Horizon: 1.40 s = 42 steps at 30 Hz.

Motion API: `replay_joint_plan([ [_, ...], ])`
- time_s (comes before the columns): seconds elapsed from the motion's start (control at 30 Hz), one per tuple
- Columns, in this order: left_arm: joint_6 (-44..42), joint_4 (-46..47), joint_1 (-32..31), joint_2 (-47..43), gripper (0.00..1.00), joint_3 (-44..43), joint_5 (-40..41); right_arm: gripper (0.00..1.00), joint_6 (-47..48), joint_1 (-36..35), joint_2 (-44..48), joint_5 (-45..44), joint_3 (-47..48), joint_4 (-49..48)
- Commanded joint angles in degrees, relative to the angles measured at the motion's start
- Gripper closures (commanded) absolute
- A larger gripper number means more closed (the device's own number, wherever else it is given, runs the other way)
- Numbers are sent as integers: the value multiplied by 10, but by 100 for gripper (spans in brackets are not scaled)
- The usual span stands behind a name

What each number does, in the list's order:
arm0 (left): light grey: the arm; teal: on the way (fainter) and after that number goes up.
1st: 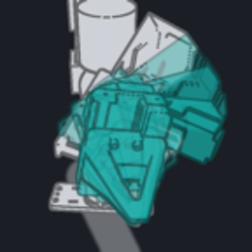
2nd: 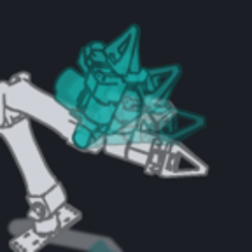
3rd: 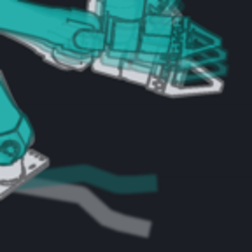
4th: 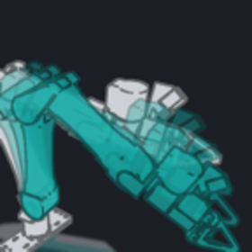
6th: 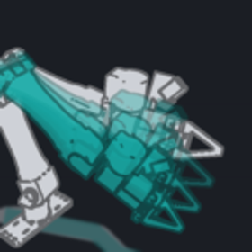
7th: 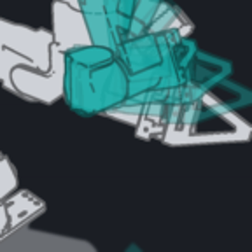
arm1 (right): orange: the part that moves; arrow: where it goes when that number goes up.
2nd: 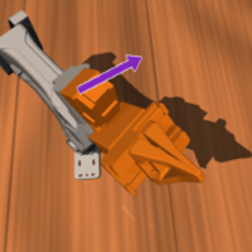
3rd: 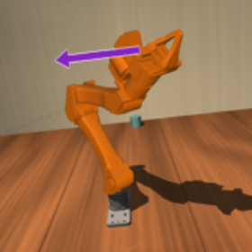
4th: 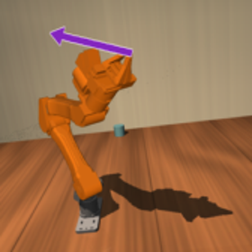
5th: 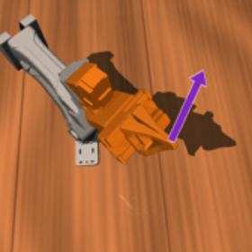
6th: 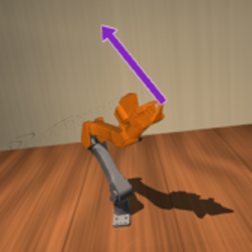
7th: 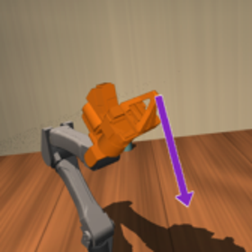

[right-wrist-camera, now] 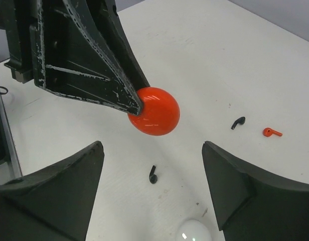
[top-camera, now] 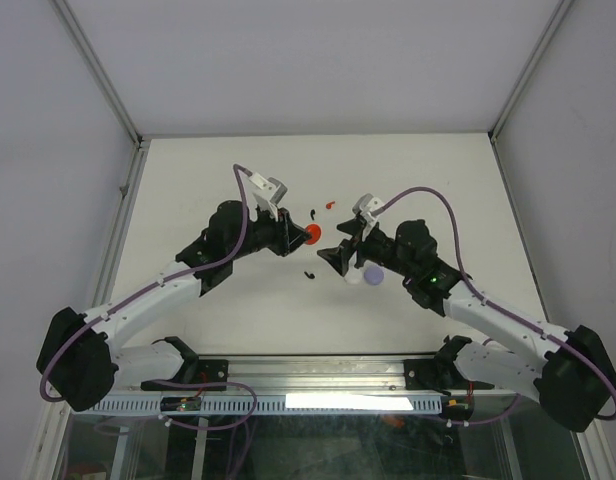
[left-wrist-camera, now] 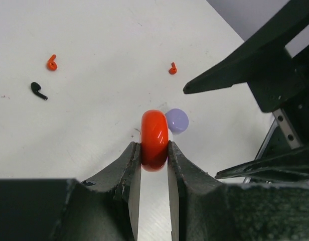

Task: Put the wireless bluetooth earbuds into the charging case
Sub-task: Pick up the charging case at the center of the board.

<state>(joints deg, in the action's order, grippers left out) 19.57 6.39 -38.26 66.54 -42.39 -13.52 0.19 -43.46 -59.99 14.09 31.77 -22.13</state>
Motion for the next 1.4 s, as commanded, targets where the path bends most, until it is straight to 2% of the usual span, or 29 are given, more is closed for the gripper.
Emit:
replay_joint_plan([
  [0.0, -142, -55, -2, 8, 100, -58, -78, 18, 63, 41, 48, 134, 75, 190],
  [0.1, -190, -90, -2, 13, 100, -93, -127, 18, 129, 66, 54, 181, 120, 300],
  [0.2, -235, -142, -2, 29, 100, -133, -154, 18, 157, 84, 42, 220, 152, 341],
  [0.43, -291, -204, -3, 36, 100, -171, -222, 22, 226, 94, 0, 263, 223, 400],
  [0.67, -299, -207, -4, 19, 100, -166, -267, 25, 251, 99, -37, 309, 243, 383],
  [0.8, -298, -210, -6, 23, 100, -167, -269, 29, 264, 98, -68, 347, 263, 408],
  [1.2, -302, -214, -11, 28, 100, -171, -277, 49, 257, 99, -98, 399, 272, 387],
  [1.37, -305, -219, -13, 29, 100, -171, -276, 64, 254, 98, -105, 398, 277, 388],
])
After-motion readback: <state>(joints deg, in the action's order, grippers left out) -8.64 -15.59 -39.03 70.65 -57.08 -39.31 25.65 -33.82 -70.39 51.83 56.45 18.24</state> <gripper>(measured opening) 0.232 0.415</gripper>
